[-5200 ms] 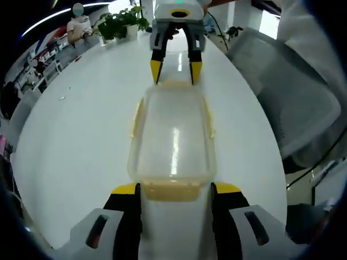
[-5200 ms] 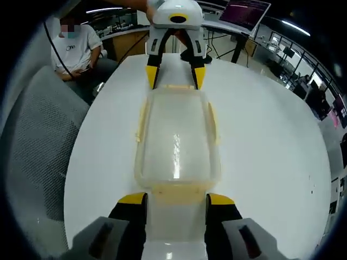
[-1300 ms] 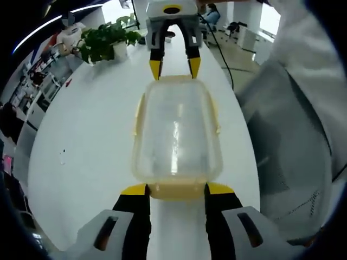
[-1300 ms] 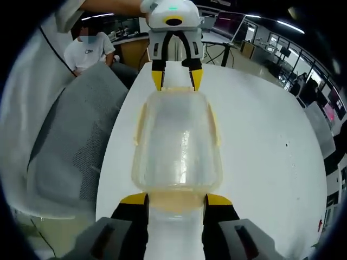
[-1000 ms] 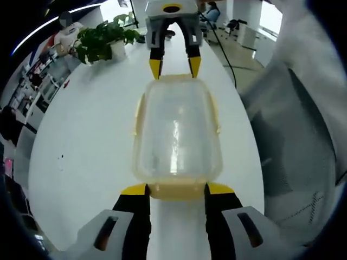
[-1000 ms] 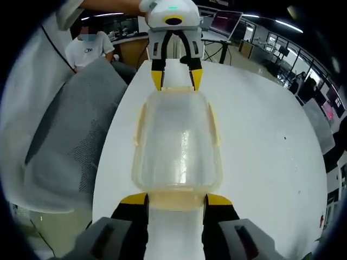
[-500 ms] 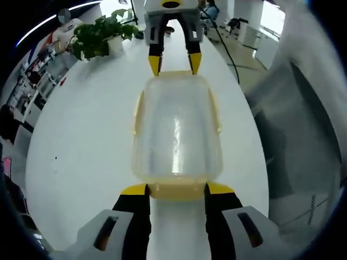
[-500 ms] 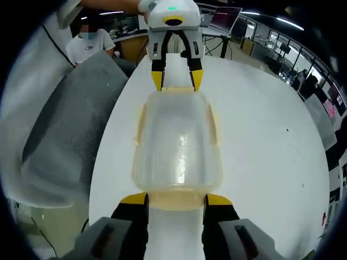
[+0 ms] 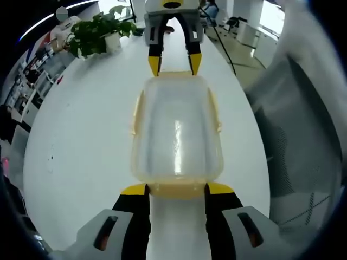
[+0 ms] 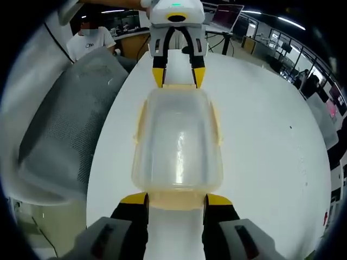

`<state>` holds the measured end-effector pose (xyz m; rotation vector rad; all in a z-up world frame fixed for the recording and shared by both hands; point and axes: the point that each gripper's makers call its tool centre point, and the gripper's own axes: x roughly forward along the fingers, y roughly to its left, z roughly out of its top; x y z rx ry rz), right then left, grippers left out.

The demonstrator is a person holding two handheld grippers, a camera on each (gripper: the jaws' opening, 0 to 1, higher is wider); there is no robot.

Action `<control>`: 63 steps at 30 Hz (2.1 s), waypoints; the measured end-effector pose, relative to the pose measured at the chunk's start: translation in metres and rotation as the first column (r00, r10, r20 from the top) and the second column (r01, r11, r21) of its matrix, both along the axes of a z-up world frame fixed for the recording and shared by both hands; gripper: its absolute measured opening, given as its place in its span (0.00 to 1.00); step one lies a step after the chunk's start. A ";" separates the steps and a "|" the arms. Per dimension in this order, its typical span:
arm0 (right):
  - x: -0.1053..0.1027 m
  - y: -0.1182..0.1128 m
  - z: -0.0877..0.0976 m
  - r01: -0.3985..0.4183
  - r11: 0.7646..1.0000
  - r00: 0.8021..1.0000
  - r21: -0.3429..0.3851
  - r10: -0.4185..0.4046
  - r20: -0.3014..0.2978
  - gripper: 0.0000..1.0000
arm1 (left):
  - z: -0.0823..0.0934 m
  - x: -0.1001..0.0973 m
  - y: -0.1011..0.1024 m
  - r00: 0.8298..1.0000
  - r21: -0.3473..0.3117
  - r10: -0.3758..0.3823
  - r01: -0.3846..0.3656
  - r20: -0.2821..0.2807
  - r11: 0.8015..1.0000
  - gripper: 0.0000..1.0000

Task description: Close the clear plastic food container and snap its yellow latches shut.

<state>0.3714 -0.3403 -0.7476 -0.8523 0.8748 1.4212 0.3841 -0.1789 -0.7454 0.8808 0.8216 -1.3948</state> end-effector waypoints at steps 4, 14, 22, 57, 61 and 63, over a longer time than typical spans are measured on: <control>0.002 -0.001 0.000 -0.012 1.000 1.000 -0.011 0.012 0.010 0.37 | -0.001 0.000 0.000 1.000 -0.009 0.006 -0.006 -0.002 1.000 0.37; 0.004 -0.008 0.000 -0.034 0.998 0.999 -0.060 0.035 0.019 0.39 | 0.001 0.003 -0.001 1.000 -0.032 0.009 -0.009 0.010 0.999 0.38; 0.005 -0.012 0.007 0.010 0.999 1.000 -0.046 -0.008 0.025 0.44 | 0.008 0.001 0.011 0.999 -0.049 0.038 -0.037 0.020 0.998 0.44; 0.018 0.007 0.042 0.722 0.690 0.677 0.050 -0.689 -0.260 0.33 | 0.034 0.016 -0.001 0.607 -0.175 0.671 -0.783 -0.426 0.597 0.44; 0.020 0.002 0.034 0.751 0.659 0.645 0.031 -0.724 -0.243 0.34 | 0.030 0.015 -0.002 0.568 -0.156 0.690 -0.810 -0.449 0.566 0.45; 0.017 0.000 0.029 0.763 0.646 0.629 0.005 -0.741 -0.235 0.35 | 0.025 0.013 -0.002 0.550 -0.140 0.702 -0.821 -0.453 0.553 0.45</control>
